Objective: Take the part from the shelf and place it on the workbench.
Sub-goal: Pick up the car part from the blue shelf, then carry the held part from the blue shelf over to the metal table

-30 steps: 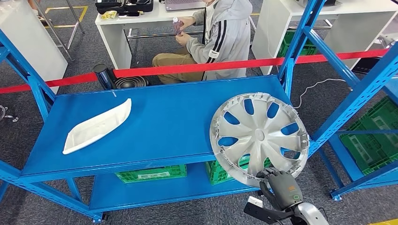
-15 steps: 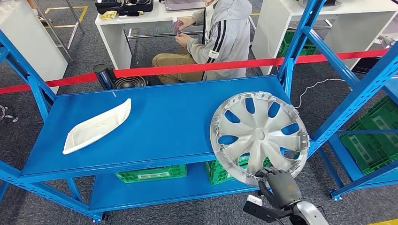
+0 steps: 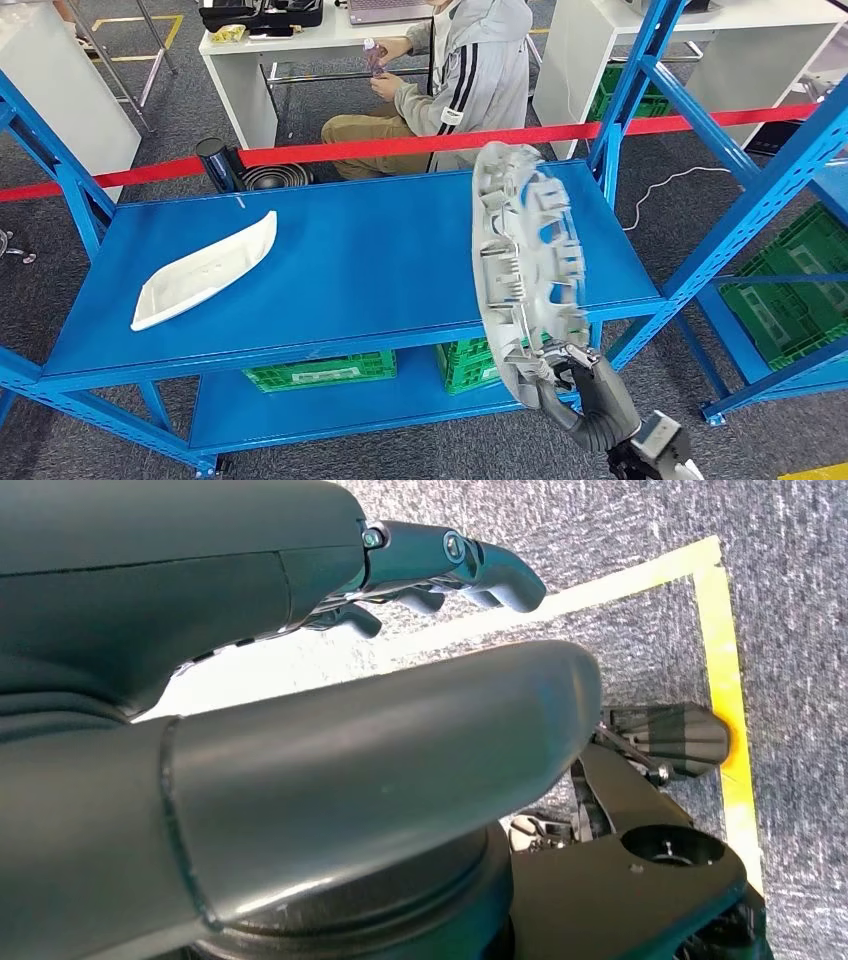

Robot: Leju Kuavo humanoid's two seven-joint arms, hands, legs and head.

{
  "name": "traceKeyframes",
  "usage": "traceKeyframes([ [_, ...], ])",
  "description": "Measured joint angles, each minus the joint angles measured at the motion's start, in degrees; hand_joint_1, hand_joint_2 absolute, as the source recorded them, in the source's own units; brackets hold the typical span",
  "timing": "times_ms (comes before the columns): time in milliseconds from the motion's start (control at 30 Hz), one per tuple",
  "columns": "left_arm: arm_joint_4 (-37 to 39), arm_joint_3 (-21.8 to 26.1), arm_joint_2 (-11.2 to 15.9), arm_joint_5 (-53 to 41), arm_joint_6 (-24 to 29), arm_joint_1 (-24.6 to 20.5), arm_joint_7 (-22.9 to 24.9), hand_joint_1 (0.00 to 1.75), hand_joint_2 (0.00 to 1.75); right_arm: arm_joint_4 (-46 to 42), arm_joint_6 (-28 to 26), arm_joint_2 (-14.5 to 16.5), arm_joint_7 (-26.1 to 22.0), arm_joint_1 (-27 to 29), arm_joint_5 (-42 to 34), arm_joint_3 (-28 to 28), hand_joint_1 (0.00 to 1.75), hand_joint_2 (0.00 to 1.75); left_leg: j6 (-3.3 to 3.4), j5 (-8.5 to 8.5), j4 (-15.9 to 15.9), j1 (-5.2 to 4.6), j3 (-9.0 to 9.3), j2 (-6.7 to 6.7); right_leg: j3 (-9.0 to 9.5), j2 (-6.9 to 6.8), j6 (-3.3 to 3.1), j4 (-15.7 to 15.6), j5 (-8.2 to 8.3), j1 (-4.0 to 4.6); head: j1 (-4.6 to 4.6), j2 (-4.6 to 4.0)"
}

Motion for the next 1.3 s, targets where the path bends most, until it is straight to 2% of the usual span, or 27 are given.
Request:
traceKeyframes([
  [100, 0.00, 0.00, 0.15, 0.00, 0.12, -0.04, 0.17, 0.00, 0.00, -1.41, 2.59, 0.08, -0.26, -0.77, -2.96, 0.02, 1.75, 1.75, 0.01, 0.02, 0.00, 0.00, -0.03, -0.05, 0.01, -0.06, 0.02, 0.00, 0.02, -0.01, 0.00, 0.00],
  [433, 0.00, 0.00, 0.33, 0.00, 0.32, -0.11, 0.25, 0.00, 0.00, -2.38, 3.87, 0.31, -0.50, -0.68, -4.11, 0.87, 1.75, 1.75, 0.04, 0.03, 0.01, -0.05, -0.21, -0.34, -0.05, -0.30, 0.07, 0.00, 0.00, -0.04, 0.00, 0.00],
  [600, 0.00, 0.00, 0.34, 0.02, 0.40, -0.10, 0.08, 0.00, 0.00, -2.48, 9.95, 0.46, -1.26, -0.86, -11.32, 0.68, 1.75, 1.75, 0.03, 0.03, 0.00, -0.04, -0.23, -0.32, -0.07, -0.30, 0.06, 0.00, 0.00, -0.03, -0.01, 0.00],
  [733, 0.00, 0.00, 0.33, -0.21, 0.61, -0.25, 0.02, 0.00, 0.00, -0.76, 13.07, 0.46, -0.31, -3.81, -15.99, 0.52, 1.75, 1.75, 0.03, 0.04, 0.00, -0.03, -0.22, -0.25, -0.10, -0.25, 0.06, 0.00, 0.01, -0.02, -0.01, 0.00],
  [867, 0.00, 0.00, 0.38, 0.78, -1.38, -0.37, -4.22, 0.00, 1.75, 1.50, 13.07, 0.46, 0.03, -6.34, -17.45, 0.51, 1.75, 1.75, 0.05, 0.05, 0.01, -0.03, -0.23, -0.32, -0.08, -0.31, 0.07, 0.00, 0.01, -0.03, 0.00, 0.00],
  [967, 0.00, 0.00, 0.48, 2.15, -3.38, -0.49, -7.73, 0.00, 1.75, 2.99, 12.29, 0.46, -0.45, -6.89, -17.15, 0.50, 1.75, 1.75, 0.04, 0.04, 0.01, -0.04, -0.24, -0.33, -0.08, -0.33, 0.07, 0.00, 0.01, -0.04, 0.00, 0.00],
  [1133, 0.00, 0.25, 0.69, 3.72, -4.10, -0.57, -9.58, 0.00, 1.75, 5.21, 11.84, 0.47, -1.57, -6.92, -16.32, 0.59, 1.75, 1.75, 0.03, 0.02, 0.01, -0.04, -0.27, -0.32, -0.11, -0.32, 0.06, 0.00, 0.00, -0.03, 0.00, 0.00],
  [1300, 0.00, 0.37, 0.77, 3.88, -5.25, -0.72, -16.57, 0.00, 1.75, 7.29, 10.29, 0.98, -1.46, -8.32, -14.92, 0.82, 1.75, 1.75, 0.02, 0.03, 0.00, -0.03, -0.26, -0.32, -0.11, -0.32, 0.05, 0.01, -0.01, -0.01, -0.01, 0.00],
])
